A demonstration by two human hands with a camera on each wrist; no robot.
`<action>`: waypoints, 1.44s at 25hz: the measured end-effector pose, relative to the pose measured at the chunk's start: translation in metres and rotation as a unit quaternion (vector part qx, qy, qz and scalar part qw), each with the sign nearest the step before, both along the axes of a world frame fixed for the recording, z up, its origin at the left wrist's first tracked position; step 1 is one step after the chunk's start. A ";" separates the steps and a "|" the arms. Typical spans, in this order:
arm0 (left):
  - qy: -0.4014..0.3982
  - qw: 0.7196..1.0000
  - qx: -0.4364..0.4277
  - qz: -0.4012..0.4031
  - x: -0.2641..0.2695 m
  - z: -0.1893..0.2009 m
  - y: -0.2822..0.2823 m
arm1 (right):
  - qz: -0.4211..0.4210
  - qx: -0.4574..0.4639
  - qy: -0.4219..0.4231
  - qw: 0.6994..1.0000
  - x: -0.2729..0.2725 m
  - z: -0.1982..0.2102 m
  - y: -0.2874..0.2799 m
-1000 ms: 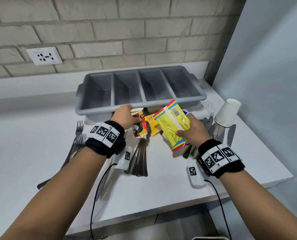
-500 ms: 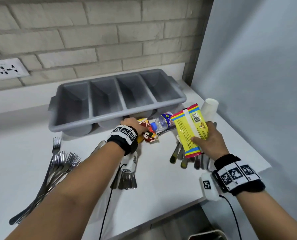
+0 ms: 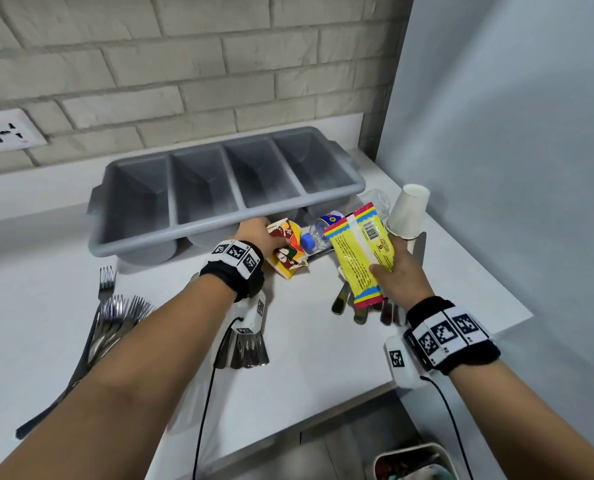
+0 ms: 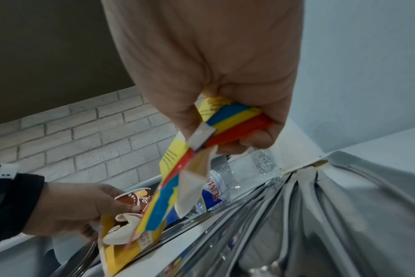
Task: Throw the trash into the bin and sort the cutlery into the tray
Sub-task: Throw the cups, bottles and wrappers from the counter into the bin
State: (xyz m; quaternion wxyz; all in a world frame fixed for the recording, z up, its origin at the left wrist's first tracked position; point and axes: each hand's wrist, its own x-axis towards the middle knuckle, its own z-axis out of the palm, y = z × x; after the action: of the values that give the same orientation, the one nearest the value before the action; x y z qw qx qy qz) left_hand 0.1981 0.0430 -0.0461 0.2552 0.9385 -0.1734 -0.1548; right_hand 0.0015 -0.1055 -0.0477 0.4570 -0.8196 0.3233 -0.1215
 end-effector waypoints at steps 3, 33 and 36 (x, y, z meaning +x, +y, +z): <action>0.011 0.999 -0.050 -0.009 -0.009 0.009 0.002 | 0.008 0.007 0.002 1.000 -0.001 -0.001 0.005; 0.246 0.940 -0.079 -0.222 -0.389 -0.160 -0.076 | -0.372 0.127 0.044 0.918 -0.374 -0.213 0.017; 0.233 0.949 -0.004 -0.214 -0.395 -0.220 -0.088 | -0.427 0.179 0.070 0.884 -0.383 -0.271 0.015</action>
State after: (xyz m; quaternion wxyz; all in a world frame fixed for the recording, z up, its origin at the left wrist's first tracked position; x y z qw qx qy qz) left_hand -0.1971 -0.0447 -0.2656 0.2537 0.8160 -0.3060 -0.4197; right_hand -0.3819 -0.0907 -0.3183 0.4764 -0.5128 0.6893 -0.1871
